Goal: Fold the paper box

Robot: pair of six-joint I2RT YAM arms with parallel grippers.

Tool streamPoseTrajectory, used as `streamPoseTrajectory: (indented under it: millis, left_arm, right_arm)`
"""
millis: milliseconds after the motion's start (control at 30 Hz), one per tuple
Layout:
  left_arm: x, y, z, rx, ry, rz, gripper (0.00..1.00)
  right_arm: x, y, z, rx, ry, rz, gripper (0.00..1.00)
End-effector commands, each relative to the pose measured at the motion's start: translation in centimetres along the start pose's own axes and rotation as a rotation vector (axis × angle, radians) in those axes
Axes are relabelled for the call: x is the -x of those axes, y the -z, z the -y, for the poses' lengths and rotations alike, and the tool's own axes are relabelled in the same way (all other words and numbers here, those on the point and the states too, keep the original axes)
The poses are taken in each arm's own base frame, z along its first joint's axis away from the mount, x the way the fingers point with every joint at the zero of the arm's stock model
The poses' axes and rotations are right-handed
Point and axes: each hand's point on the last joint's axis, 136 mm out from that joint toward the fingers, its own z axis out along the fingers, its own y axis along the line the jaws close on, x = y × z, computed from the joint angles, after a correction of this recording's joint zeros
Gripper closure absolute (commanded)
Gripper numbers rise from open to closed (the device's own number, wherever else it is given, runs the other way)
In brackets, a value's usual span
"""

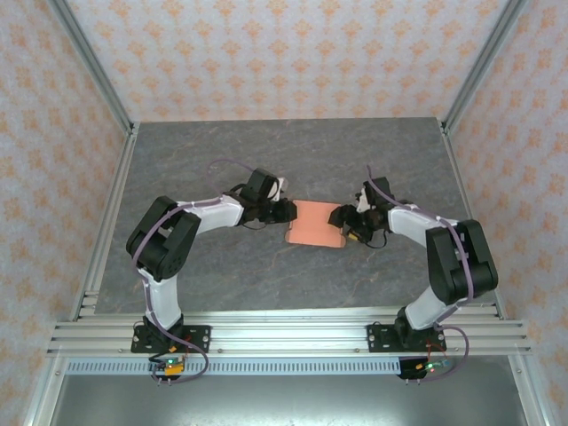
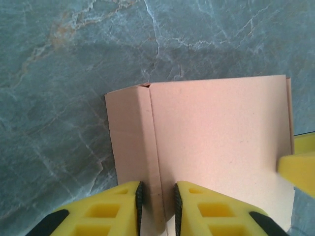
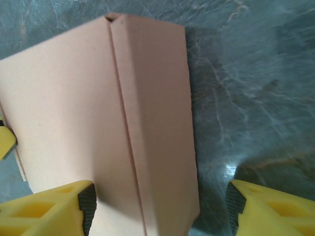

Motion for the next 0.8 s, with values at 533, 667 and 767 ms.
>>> streamPoseTrajectory:
  millis: [533, 667, 767]
  left_arm:
    - [-3.8, -2.2, -6.8, 0.057, 0.214, -0.11, 0.82]
    - [-3.4, -1.8, -6.3, 0.039, 0.213, -0.091, 0.79]
    - [-1.8, -0.7, -4.4, -0.025, 0.224, -0.027, 0.73]
  right_arm:
    - [2.3, -1.1, -4.6, 0.427, -0.244, -0.087, 0.28]
    - [2.8, -1.0, -4.7, 0.43, -0.35, -0.084, 0.32]
    - [3.0, -0.3, -5.4, 0.437, -0.427, -0.1, 0.37]
